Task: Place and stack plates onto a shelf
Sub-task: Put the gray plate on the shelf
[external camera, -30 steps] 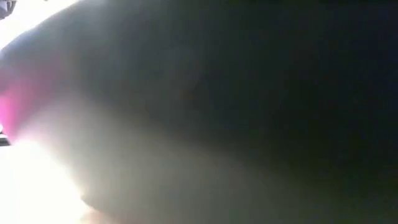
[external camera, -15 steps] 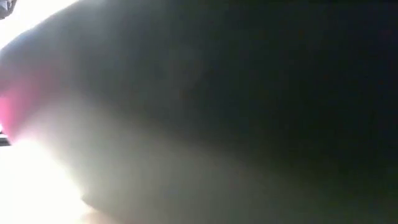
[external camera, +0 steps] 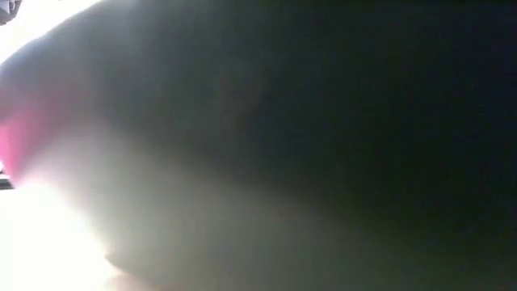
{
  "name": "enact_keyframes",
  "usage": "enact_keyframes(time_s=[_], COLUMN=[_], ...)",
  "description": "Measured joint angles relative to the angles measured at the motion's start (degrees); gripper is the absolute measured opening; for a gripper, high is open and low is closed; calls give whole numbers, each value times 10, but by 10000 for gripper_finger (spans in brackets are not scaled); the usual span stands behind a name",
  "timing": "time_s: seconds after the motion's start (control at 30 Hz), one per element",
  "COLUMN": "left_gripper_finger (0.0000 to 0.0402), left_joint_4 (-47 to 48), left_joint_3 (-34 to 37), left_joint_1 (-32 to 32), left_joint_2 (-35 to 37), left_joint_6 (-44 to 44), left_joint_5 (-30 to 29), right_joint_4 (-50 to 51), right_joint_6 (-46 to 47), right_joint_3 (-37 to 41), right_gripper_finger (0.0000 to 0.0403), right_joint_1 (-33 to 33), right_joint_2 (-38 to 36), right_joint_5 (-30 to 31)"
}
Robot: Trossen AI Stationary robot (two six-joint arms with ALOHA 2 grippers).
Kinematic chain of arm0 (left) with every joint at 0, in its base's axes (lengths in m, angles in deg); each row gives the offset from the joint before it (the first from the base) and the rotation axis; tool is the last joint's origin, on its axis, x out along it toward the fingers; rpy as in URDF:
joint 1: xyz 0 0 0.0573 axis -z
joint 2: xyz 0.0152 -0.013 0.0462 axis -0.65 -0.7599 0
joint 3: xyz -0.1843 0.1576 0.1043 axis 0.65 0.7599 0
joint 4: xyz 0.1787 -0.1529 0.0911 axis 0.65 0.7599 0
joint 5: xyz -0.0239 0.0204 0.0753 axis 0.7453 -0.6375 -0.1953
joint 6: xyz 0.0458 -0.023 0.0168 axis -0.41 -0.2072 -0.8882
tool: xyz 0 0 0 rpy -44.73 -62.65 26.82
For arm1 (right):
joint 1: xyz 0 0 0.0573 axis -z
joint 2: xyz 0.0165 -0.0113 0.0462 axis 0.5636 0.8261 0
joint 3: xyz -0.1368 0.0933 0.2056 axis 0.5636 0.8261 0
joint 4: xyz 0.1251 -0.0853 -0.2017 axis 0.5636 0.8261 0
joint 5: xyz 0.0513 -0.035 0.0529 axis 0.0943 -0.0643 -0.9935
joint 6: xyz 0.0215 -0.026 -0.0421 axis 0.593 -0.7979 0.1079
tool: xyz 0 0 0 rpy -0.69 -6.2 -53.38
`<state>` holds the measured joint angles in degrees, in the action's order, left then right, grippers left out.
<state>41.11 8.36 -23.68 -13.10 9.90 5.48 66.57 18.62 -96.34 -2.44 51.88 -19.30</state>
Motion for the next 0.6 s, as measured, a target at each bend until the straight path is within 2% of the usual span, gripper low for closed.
enact_keyframes(time_s=[0.23,0.6], left_gripper_finger=[177,177], left_joint_4=[0,0], left_joint_3=[0,0], left_joint_1=[0,0], left_joint_2=[0,0], left_joint_6=[2,3], left_joint_5=[0,0], right_joint_4=[-19,-15], right_joint_6=[-5,-19], right_joint_3=[0,1], right_gripper_finger=[2,3], right_joint_1=[6,8], right_joint_2=[0,0], right_joint_5=[20,20])
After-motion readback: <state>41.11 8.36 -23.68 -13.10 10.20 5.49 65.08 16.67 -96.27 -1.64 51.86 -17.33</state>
